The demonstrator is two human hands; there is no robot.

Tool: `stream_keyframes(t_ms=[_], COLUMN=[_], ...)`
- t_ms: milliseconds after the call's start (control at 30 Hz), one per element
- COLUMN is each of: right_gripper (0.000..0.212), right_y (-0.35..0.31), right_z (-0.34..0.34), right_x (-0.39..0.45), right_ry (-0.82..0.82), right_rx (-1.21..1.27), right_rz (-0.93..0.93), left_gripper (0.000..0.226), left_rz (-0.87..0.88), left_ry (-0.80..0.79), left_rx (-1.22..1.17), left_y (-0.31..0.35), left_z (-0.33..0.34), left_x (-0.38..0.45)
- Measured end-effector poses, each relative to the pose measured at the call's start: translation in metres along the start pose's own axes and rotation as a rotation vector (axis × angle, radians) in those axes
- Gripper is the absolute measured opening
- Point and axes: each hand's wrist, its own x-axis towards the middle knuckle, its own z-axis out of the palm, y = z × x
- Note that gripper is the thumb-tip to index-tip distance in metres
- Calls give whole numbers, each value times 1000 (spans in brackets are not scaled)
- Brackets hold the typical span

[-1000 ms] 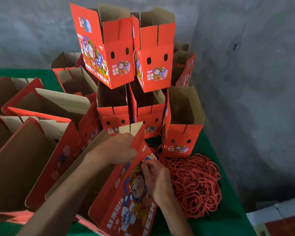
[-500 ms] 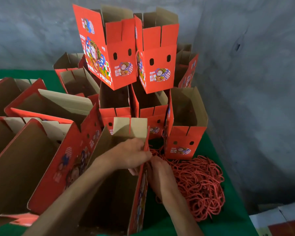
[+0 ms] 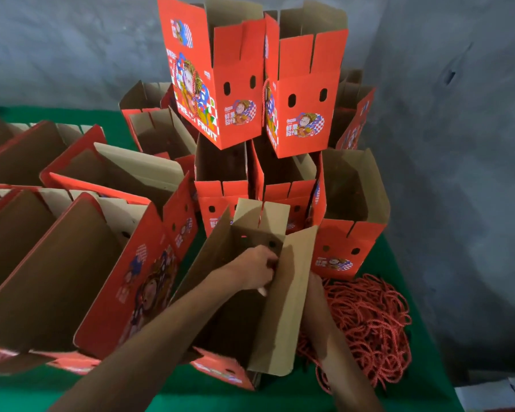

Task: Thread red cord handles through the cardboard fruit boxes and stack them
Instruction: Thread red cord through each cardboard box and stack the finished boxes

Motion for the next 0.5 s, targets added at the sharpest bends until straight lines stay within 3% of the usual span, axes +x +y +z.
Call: stream_keyframes(t_ms=[133,167,300,433,500], right_gripper=[28,30,30,44,39], right_y=[16,21,49,81,89], right_z=[-11,-14,-29,-50,-59], right_x=[6,5,3,2,-1], right_ry=[62,46,-53,-49,42], right_rx=[-344,-370,-280,-881,-899], right_rz=[-332,-340,-196,-144,-107], left_gripper=[21,19,18,22,25], left_rz=[16,27,26,-123,-212], left_ry=[150,172,176,121,40], left_rx=[141,157,134,-279,-419], left_y=[-13,-15,-22,-23,-24], left_z=[13,15,19,18,19], left_x=[5,5,3,-1,-6])
